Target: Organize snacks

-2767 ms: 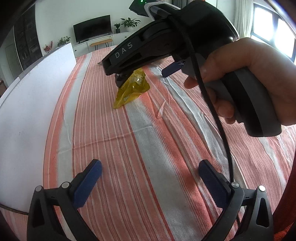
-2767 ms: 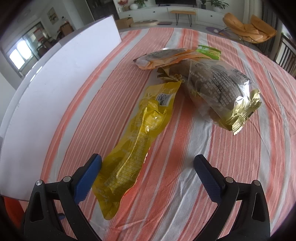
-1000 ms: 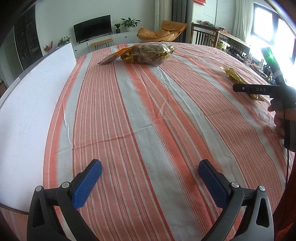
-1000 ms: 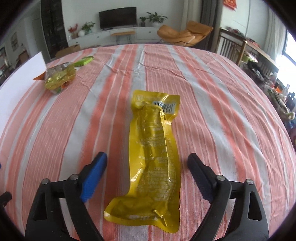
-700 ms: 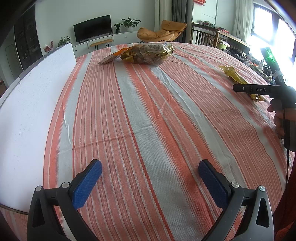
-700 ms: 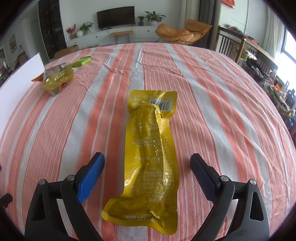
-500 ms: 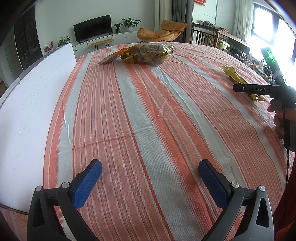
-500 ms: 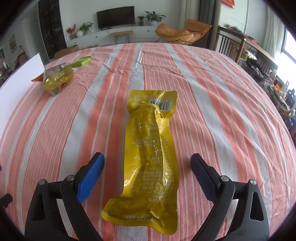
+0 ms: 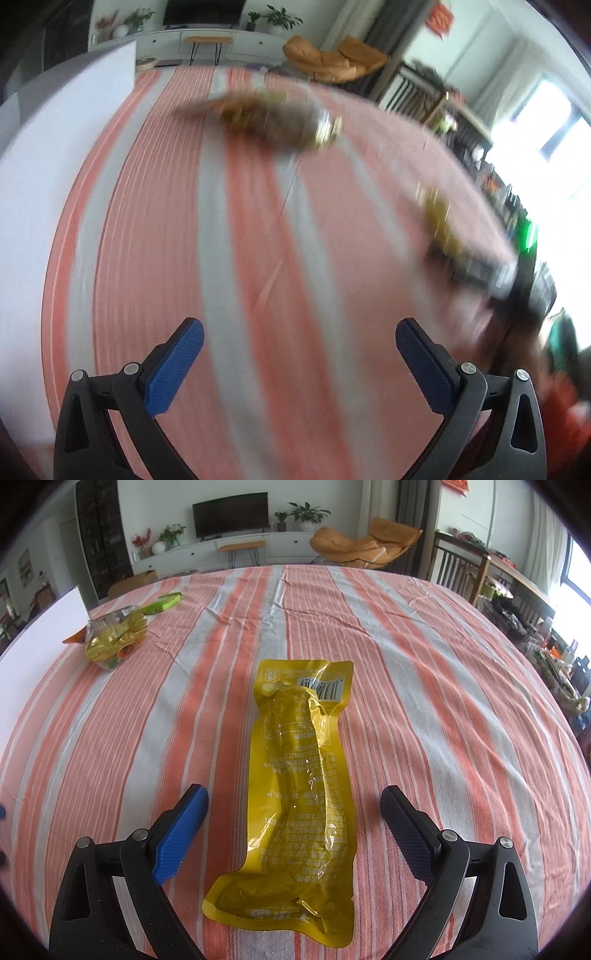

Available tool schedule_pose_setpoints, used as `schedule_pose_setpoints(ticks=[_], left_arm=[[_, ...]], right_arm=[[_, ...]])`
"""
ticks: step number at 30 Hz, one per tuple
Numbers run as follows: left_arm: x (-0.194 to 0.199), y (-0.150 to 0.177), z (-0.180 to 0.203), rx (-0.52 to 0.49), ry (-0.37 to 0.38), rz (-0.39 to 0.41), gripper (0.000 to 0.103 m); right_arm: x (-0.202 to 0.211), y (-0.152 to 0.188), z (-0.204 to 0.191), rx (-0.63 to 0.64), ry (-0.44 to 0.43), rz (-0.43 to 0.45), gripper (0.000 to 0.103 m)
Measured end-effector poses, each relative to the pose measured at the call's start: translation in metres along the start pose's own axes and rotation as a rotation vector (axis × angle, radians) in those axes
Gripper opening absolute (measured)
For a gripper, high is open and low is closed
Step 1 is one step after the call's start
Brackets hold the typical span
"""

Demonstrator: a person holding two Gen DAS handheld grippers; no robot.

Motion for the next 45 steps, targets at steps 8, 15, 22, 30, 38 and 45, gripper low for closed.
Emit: schedule_pose_setpoints(ticks=[8, 15, 22, 30, 38, 45], left_arm=[[-0.055, -0.156, 0.028, 0.108, -0.242, 0.074, 0.102], [-0.1, -0.166, 0.02, 0.103, -0.432, 0.092, 0.054], [-0.049, -0.064, -0.021, -0.074, -0.23, 0.012, 0.0], [-0.004, -0.068, -0.023, 0.167, -0.036, 0.094, 0.103], [-0.061, -0.157, 0.03, 0.219, -0.077, 0.042, 0.103], [-0.139, -0.133, 0.019, 0.129, -0.402, -0.128, 0.101]], right_arm=[[0.0, 0.0, 0.0, 0.0, -0.001, 0.0, 0.096], [-0.001, 0.0, 0.0, -0.01, -0.023, 0.007, 0.097], [0.0, 0.0, 0.002, -0.024, -0.047, 0.019, 0.098], [-0.003, 0.002, 0.0, 0.002, -0.004, 0.001, 0.097], [-0.002, 0.002, 0.0, 0.0, -0.006, 0.001, 0.097], [0.0, 0.002, 0.002, -0.017, -0.037, 0.013, 0.098]])
Point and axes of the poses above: each gripper's, at about its wrist camera, not at the fingertips, and x roughly against the way its jaws point, z to its right, y to its underside, the point moved 9 cm from there along -x, roughly the way its jaws point, and after that the axes turned 14 degrees about -y, right-handed, at the moved point
